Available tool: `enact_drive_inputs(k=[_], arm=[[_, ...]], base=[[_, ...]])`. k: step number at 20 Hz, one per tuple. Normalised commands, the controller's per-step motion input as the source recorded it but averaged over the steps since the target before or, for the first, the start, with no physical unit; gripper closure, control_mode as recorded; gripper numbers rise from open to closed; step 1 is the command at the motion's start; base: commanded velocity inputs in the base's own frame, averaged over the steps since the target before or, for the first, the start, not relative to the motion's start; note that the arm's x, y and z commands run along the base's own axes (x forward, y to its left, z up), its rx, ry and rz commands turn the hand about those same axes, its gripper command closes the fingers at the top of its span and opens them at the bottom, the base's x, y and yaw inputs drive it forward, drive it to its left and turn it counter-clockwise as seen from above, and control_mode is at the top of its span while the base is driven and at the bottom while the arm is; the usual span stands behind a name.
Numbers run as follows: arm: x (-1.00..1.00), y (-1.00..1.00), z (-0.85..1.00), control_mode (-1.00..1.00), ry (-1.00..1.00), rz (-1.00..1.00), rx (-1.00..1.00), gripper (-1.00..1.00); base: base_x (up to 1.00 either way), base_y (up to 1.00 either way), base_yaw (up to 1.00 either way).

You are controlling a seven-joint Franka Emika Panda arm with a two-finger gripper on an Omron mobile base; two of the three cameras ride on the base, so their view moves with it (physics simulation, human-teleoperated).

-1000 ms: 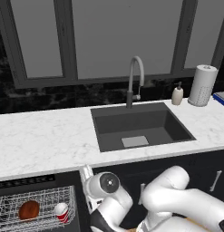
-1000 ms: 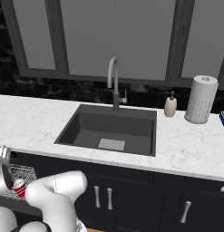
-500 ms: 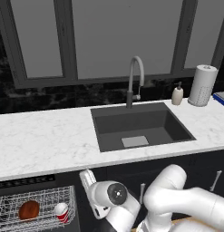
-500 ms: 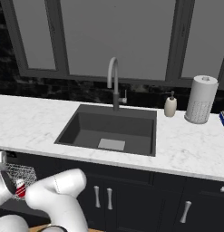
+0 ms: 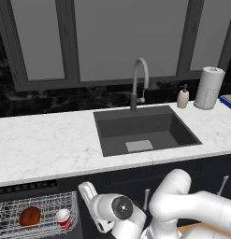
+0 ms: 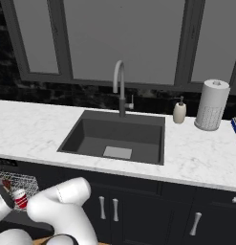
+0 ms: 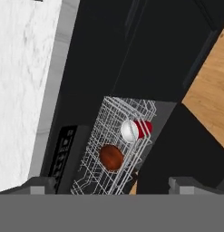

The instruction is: Pick up the cup and bowl from the counter, place them in the dishwasher, and close the dishwasher door.

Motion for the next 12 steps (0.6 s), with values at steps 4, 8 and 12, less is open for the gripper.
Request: enact_drive_inputs(k=[4,8,12], arm=[[-0.54,0.34,0.00,-1.00,-0.01,0.00,0.00,-1.00],[-0.51,0.32,0.00,-1.00,0.00,0.00,0.00,-1.00],[-0.69,0.14,0.00,-1.00,0.00,0.00,0.00,-1.00]], base=[[0.00,0.00,0.00],[0.00,0.00,0.00],[0.00,0.00,0.00]])
